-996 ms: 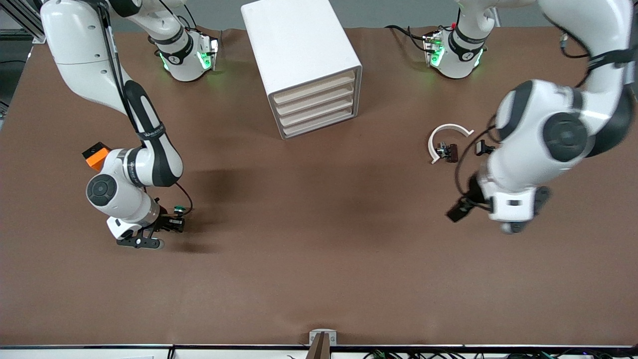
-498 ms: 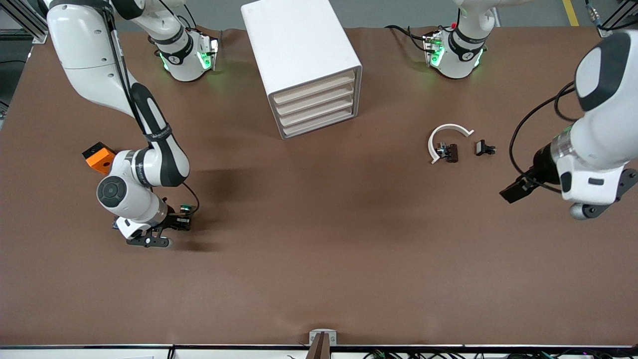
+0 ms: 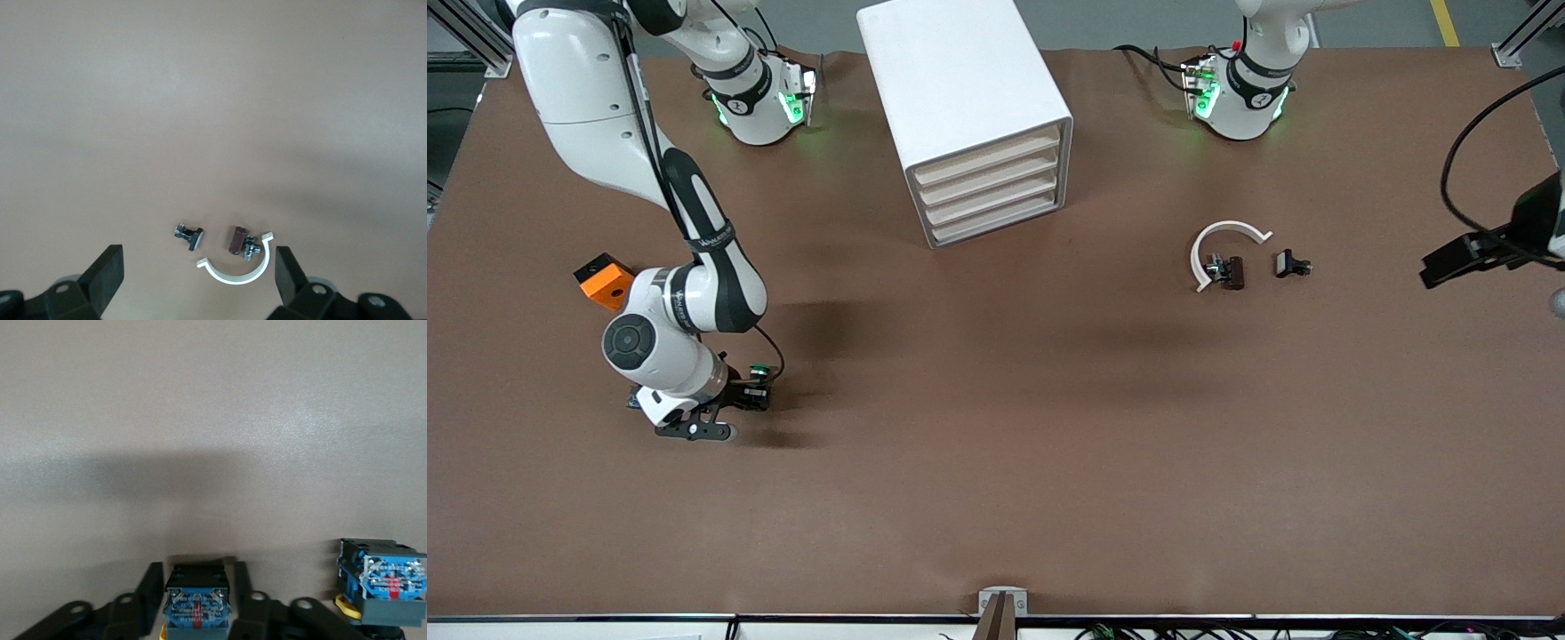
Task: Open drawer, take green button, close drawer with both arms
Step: 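Set the green button beside the red button while the left gripper withdraws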
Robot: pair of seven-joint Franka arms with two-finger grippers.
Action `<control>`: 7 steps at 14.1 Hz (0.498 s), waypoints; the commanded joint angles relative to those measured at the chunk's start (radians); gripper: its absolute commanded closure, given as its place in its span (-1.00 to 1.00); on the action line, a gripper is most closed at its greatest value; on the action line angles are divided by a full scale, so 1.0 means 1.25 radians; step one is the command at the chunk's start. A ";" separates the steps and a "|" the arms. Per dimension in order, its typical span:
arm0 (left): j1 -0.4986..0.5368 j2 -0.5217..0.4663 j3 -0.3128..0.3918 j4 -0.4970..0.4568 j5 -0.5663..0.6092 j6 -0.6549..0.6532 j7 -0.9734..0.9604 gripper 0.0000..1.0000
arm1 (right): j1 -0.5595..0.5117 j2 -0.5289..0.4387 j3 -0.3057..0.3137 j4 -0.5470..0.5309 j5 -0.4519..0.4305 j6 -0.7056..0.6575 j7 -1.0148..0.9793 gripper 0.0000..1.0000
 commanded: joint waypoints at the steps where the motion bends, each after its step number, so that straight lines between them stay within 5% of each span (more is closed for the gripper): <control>1: -0.031 -0.084 0.032 -0.087 0.000 0.005 0.022 -1.00 | -0.005 0.000 0.003 0.007 -0.004 -0.004 0.006 -1.00; 3: -0.098 -0.124 0.123 -0.124 -0.004 0.003 0.058 -1.00 | -0.001 -0.008 0.001 0.022 -0.004 -0.018 0.003 -1.00; 7: -0.098 -0.178 0.129 -0.179 -0.018 0.001 0.099 -1.00 | -0.007 -0.036 -0.002 0.122 -0.013 -0.219 -0.003 -1.00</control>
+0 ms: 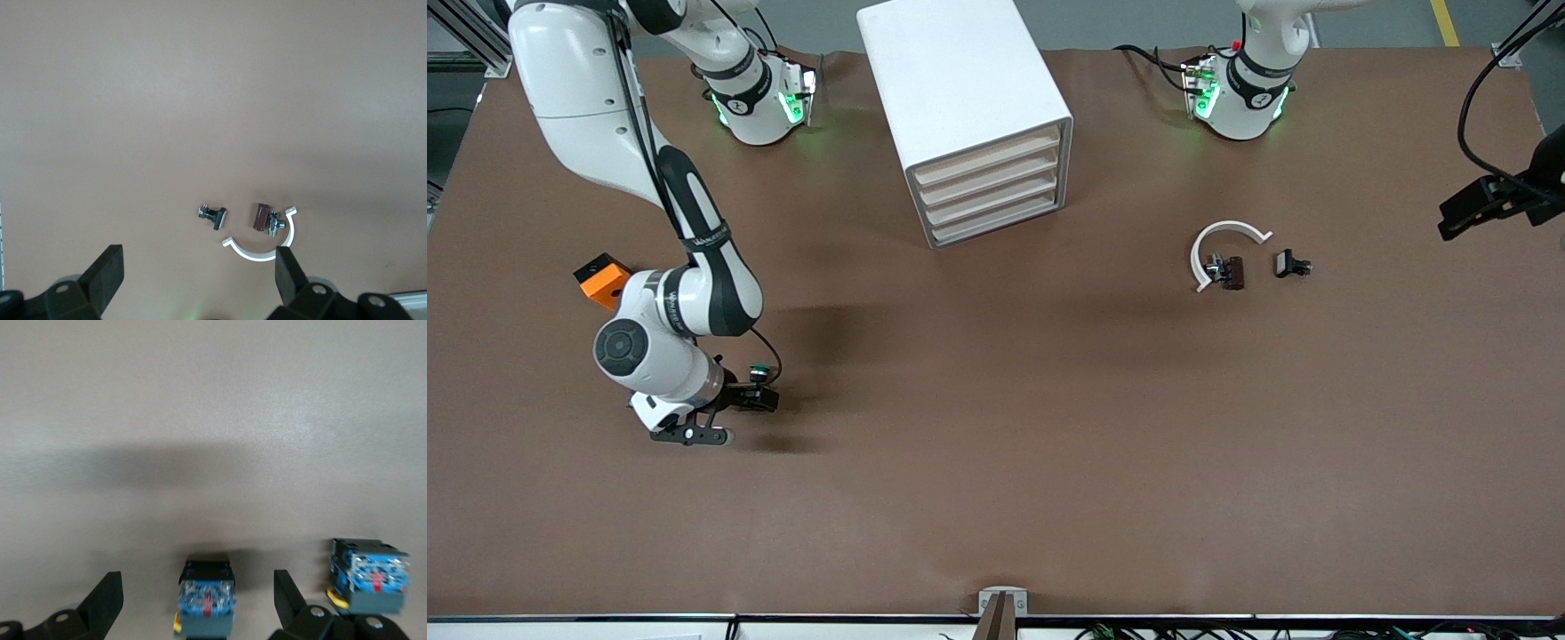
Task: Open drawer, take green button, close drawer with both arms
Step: 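Set the green button beside the red button while the left gripper withdraws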
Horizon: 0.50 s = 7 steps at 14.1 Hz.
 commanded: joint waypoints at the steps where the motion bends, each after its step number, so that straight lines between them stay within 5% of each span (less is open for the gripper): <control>1: -0.003 -0.052 0.004 -0.056 -0.021 0.006 0.018 -1.00 | -0.008 -0.045 -0.001 0.060 -0.014 -0.137 -0.004 -1.00; 7: -0.007 -0.045 0.001 -0.063 -0.062 0.013 0.037 -1.00 | -0.040 -0.164 0.000 0.104 -0.097 -0.373 -0.026 -1.00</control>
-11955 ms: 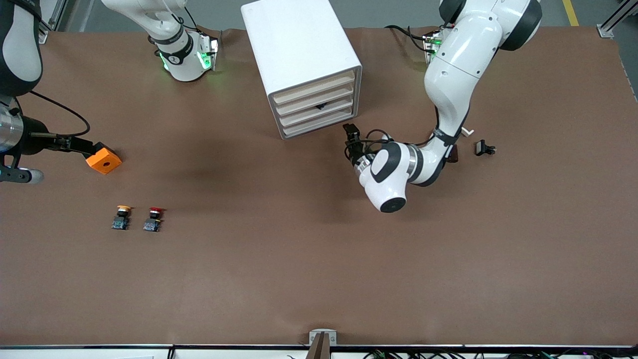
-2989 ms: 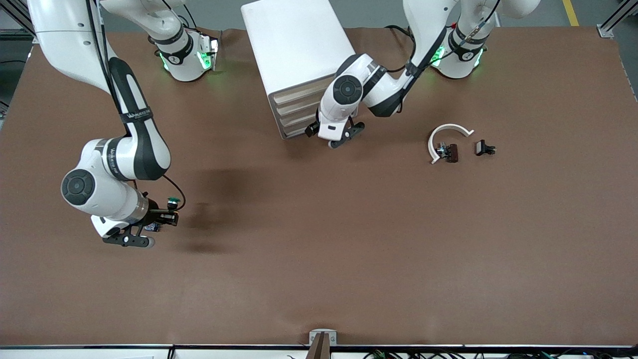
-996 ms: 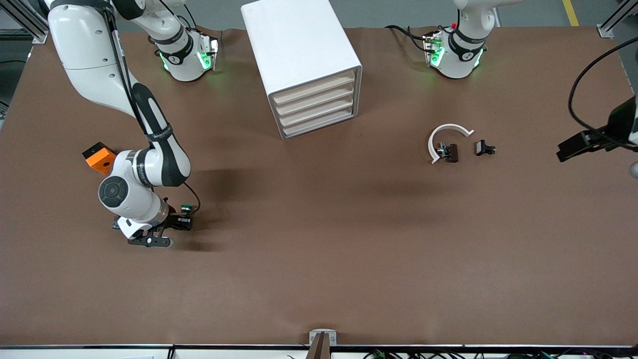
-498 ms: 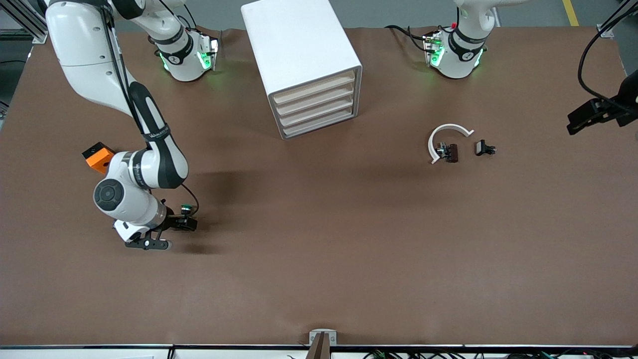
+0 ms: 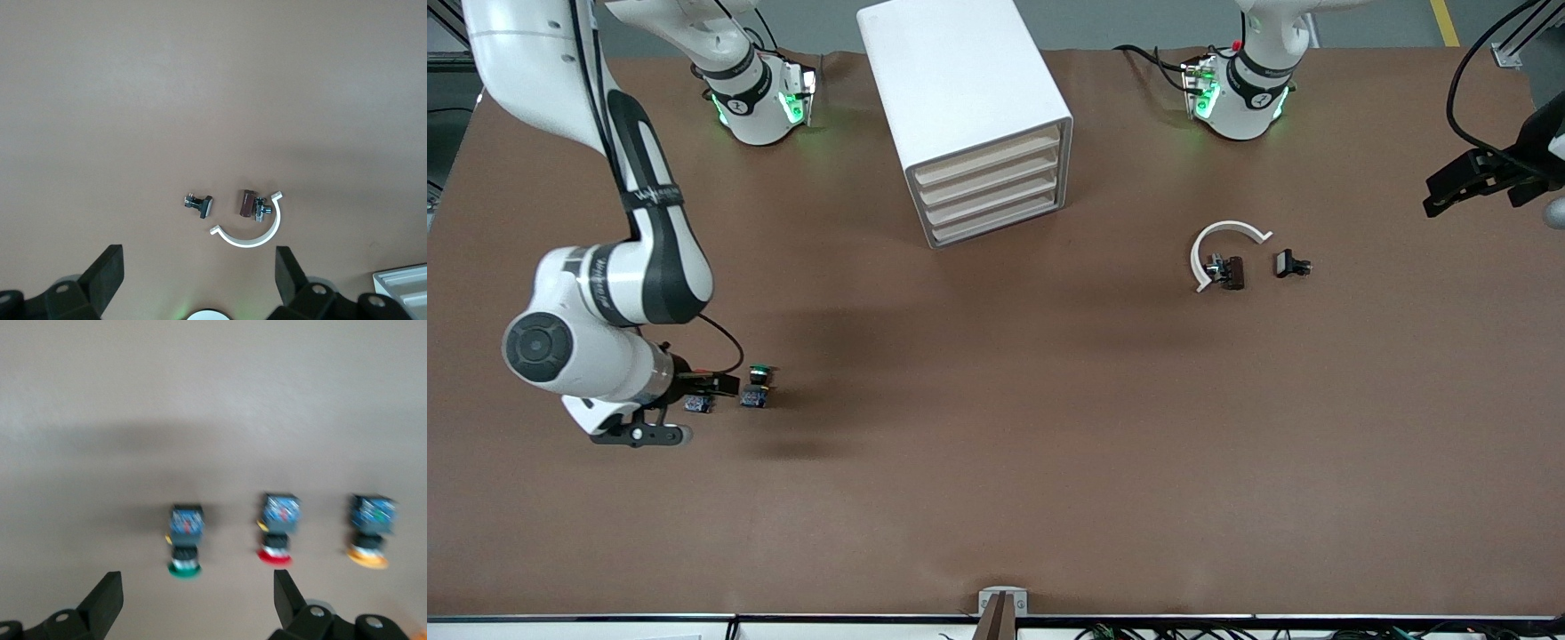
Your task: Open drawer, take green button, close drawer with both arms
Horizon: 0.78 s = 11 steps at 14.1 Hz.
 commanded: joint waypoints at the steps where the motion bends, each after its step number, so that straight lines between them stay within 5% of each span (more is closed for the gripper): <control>1: -0.006 -0.011 0.001 -0.019 -0.013 0.012 0.026 -1.00 | -0.043 -0.072 0.010 0.005 -0.017 -0.113 -0.069 -1.00; 6: -0.004 -0.103 0.001 -0.160 -0.029 0.082 0.079 -1.00 | -0.107 -0.172 0.010 0.037 -0.017 -0.262 -0.099 -1.00; 11: -0.003 -0.100 0.001 -0.157 -0.029 0.071 0.083 -1.00 | -0.149 -0.189 0.010 0.180 -0.020 -0.379 -0.088 -1.00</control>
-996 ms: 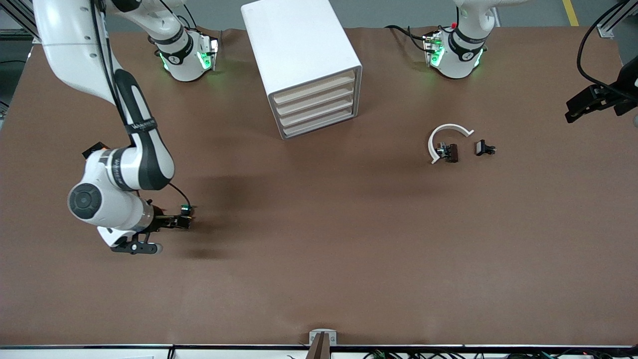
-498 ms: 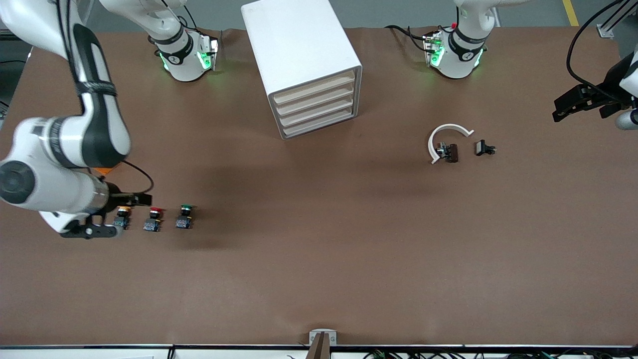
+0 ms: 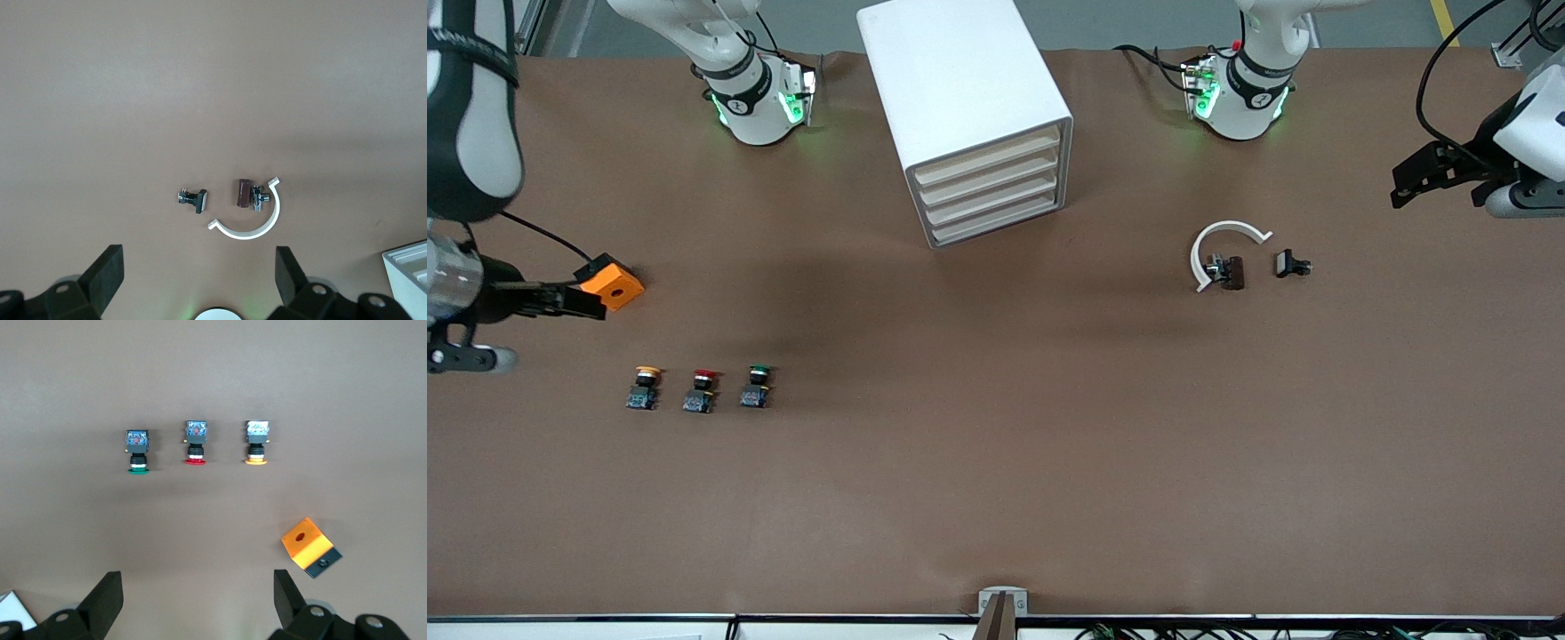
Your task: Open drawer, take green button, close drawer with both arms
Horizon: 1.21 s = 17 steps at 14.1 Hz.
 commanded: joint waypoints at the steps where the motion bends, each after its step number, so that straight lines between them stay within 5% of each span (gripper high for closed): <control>1: 0.002 -0.020 0.002 -0.010 -0.011 0.012 0.015 -1.00 | -0.040 0.009 0.013 0.096 -0.007 -0.056 0.004 -1.00; 12: 0.006 0.000 0.010 -0.012 -0.011 0.045 0.015 -1.00 | -0.062 -0.041 0.017 0.117 0.020 -0.166 -0.069 -1.00; 17: 0.008 0.001 0.011 -0.017 -0.010 0.045 0.015 -1.00 | -0.063 -0.129 0.015 0.061 0.026 -0.150 -0.060 -1.00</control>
